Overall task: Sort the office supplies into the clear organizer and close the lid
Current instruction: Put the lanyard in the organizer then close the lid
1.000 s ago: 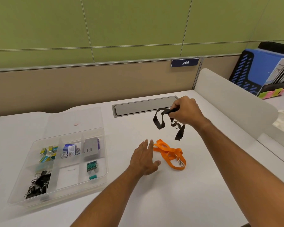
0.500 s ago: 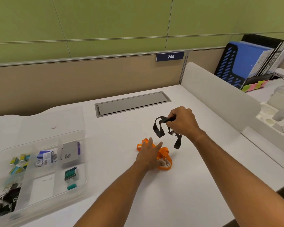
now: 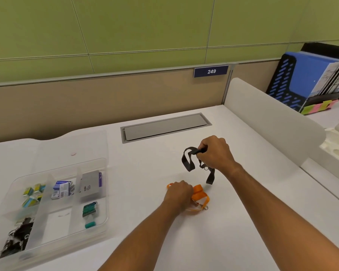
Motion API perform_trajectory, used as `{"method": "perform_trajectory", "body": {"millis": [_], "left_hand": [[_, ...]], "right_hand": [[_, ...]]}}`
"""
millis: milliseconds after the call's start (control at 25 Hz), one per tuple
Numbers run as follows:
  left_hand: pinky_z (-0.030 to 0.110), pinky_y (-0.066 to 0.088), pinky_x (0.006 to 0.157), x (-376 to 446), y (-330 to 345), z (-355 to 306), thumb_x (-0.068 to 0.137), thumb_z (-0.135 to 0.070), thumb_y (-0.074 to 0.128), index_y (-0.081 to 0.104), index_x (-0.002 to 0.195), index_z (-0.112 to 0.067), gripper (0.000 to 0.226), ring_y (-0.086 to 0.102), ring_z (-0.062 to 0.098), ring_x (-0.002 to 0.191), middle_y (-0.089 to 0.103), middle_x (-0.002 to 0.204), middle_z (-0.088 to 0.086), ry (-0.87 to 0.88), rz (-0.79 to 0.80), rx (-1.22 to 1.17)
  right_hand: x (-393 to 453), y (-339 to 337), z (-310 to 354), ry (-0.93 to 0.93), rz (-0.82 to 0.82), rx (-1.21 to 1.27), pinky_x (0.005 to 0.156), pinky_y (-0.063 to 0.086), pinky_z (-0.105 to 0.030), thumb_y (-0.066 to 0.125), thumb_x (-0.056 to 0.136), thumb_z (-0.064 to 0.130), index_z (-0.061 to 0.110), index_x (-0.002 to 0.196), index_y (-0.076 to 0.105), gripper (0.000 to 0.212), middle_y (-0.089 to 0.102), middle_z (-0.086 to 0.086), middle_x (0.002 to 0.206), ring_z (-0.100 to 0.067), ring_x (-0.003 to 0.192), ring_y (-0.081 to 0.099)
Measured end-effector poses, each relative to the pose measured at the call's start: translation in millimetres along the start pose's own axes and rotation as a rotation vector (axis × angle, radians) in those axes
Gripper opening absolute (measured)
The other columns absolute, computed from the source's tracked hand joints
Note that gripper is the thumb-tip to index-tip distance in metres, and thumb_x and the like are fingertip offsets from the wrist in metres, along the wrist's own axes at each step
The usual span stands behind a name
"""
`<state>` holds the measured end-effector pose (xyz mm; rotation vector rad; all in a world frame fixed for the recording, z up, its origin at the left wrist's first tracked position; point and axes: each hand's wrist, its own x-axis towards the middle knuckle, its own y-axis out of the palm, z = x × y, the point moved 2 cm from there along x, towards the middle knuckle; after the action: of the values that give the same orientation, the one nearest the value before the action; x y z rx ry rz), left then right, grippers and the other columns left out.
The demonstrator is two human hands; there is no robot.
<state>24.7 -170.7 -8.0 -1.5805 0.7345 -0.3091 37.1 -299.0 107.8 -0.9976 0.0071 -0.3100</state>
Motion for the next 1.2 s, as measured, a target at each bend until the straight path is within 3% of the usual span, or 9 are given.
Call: {"method": "perform_trajectory", "body": {"millis": [160, 360, 680, 880, 1040, 1200], "left_hand": [[0.033, 0.047, 0.072, -11.8, -5.0, 16.1, 0.088, -0.015, 0.058, 0.071, 0.101, -0.007, 0.019, 0.06, 0.028, 0.092, 0.066, 0.098, 0.015, -0.057, -0.053, -0.178], [0.029, 0.052, 0.077, -39.7, -33.8, 48.6, 0.082, 0.0, 0.058, 0.074, 0.101, -0.009, 0.026, 0.063, 0.022, 0.095, 0.072, 0.102, 0.009, -0.115, -0.206, -0.314], [0.023, 0.047, 0.077, -102.1, -92.1, 117.2, 0.086, -0.012, 0.067, 0.073, 0.106, -0.013, 0.021, 0.059, 0.013, 0.082, 0.072, 0.106, 0.006, -0.369, -0.471, -0.428], [0.022, 0.046, 0.074, -159.6, -119.7, 169.4, 0.083, -0.016, 0.07, 0.075, 0.102, -0.015, 0.019, 0.057, 0.011, 0.08, 0.073, 0.104, 0.005, -0.449, -0.599, -0.403], [0.028, 0.051, 0.08, -204.8, -127.4, 211.5, 0.083, -0.016, 0.07, 0.076, 0.101, -0.015, 0.019, 0.061, 0.013, 0.084, 0.073, 0.103, 0.005, -0.532, -0.634, -0.374], [0.026, 0.051, 0.076, -240.4, -121.7, 244.8, 0.084, -0.015, 0.07, 0.076, 0.099, -0.014, 0.017, 0.059, 0.013, 0.078, 0.074, 0.1, 0.006, -0.586, -0.616, -0.338]], "right_hand": [[-0.6, 8.8, 12.4, -0.045, 0.02, 0.017, 0.055, 0.05, -0.022, 0.072, 0.08, 0.011, 0.011, 0.081, 0.072, 0.002, 0.072, -0.005, 0.077, -0.013, 0.06, 0.062], [-0.4, 19.4, 42.4, -0.099, 0.041, 0.053, 0.057, 0.05, -0.021, 0.072, 0.079, 0.01, 0.013, 0.081, 0.072, 0.003, 0.072, -0.004, 0.077, -0.013, 0.063, 0.063], [-10.3, 39.3, 119.1, -0.242, 0.072, 0.111, 0.053, 0.047, -0.018, 0.073, 0.079, 0.011, 0.012, 0.083, 0.073, 0.004, 0.071, -0.005, 0.079, -0.01, 0.06, 0.061], [-28.5, 49.1, 176.9, -0.318, 0.064, 0.137, 0.046, 0.036, -0.013, 0.072, 0.077, 0.01, 0.015, 0.08, 0.073, 0.005, 0.067, 0.0, 0.07, -0.004, 0.056, 0.057], [-42.8, 60.6, 221.1, -0.348, 0.07, 0.146, 0.044, 0.031, -0.015, 0.071, 0.074, 0.012, 0.018, 0.073, 0.073, 0.007, 0.059, 0.009, 0.057, -0.002, 0.056, 0.054], [-53.3, 78.5, 252.6, -0.358, 0.082, 0.155, 0.044, 0.032, -0.016, 0.071, 0.072, 0.013, 0.02, 0.071, 0.073, 0.007, 0.056, 0.012, 0.053, -0.004, 0.055, 0.054]]}}
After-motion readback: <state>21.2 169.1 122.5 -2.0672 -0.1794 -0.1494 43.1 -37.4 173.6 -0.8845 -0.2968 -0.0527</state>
